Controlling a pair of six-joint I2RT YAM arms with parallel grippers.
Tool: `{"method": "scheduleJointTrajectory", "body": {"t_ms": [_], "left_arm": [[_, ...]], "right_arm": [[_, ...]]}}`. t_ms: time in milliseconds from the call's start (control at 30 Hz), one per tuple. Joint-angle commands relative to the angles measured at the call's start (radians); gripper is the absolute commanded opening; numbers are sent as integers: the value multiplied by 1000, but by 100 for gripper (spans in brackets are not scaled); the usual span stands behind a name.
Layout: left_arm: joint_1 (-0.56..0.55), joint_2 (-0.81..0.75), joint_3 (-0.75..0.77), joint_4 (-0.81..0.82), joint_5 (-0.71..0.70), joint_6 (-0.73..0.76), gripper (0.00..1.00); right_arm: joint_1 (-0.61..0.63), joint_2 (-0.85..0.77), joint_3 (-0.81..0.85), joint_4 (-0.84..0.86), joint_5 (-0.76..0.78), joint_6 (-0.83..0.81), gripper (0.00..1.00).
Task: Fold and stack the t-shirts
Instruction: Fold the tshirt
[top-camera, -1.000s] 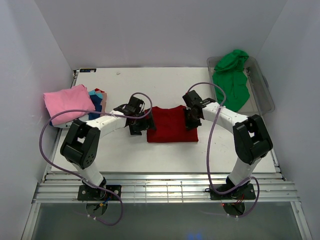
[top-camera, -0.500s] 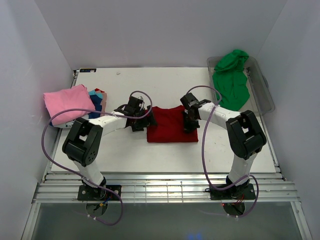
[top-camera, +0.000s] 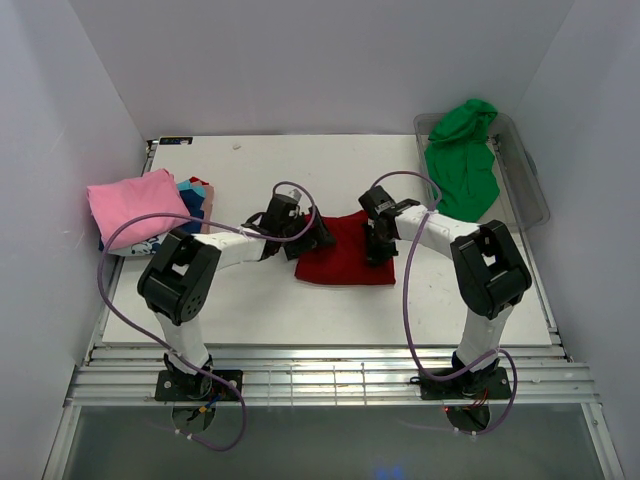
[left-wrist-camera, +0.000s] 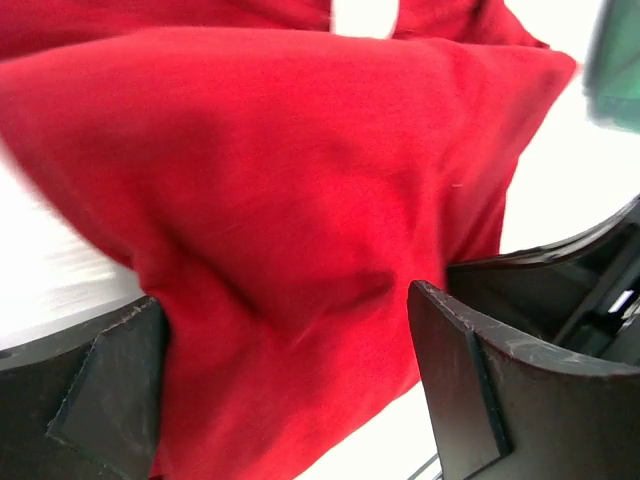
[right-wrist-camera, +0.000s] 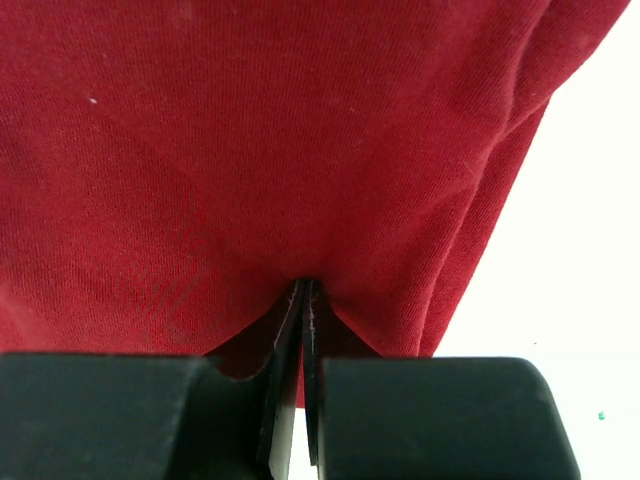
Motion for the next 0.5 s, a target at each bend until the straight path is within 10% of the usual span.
{"method": "scheduleJointTrajectory", "body": {"t_ms": [0, 367, 467], "left_arm": [[-91, 115, 6, -82, 9, -53, 98], [-205, 223, 120, -97, 17, -101, 94], [-208, 239, 129, -120, 16, -99, 60]], "right_arm": [[26, 37, 7, 16, -28, 22, 8], [40, 8, -56, 34, -28, 37, 8], [43, -2, -75, 40, -26, 42, 8]]}}
